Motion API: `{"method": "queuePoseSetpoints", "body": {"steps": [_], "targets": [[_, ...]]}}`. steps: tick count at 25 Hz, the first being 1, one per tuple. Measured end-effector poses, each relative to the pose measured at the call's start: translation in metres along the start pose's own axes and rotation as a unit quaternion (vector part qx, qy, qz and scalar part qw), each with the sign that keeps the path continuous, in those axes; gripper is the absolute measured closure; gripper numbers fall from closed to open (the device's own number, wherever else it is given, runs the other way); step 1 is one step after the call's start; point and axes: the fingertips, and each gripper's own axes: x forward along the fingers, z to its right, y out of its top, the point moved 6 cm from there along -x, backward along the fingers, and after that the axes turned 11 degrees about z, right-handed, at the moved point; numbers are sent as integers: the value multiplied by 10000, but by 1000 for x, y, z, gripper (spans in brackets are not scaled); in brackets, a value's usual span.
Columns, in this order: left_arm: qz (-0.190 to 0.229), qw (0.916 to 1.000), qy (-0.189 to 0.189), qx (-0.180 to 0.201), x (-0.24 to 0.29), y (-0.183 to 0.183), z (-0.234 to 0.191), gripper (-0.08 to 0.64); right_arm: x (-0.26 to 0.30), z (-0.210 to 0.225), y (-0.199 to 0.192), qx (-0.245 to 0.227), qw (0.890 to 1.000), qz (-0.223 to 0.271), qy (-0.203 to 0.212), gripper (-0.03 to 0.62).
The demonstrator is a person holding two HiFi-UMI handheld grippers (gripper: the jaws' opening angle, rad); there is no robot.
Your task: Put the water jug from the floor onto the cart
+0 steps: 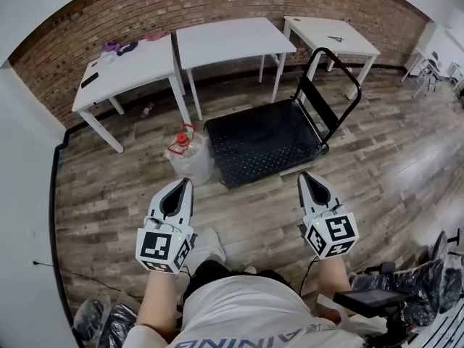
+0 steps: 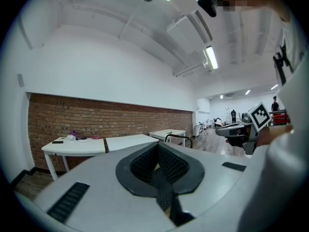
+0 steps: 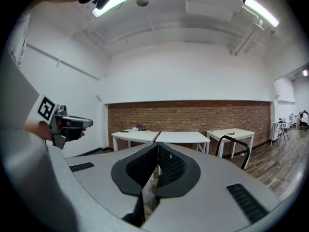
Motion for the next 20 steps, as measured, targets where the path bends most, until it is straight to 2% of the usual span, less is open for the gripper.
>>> {"method": "queuePoseSetpoints", "body": {"steps": [9,15,20], "targets": [[-44,9999,-53,-130,66,-11,-68,558,92,-1,8,-32,10000,6,53,588],[-150,9996,-5,-221,94,-21,-134,558,163,-21,2,-36,9998,-115,139,586],[-283,9995,-6,-150,114,-29,-195,558,222,-47,5,-136,9997,-50,203,586]]}}
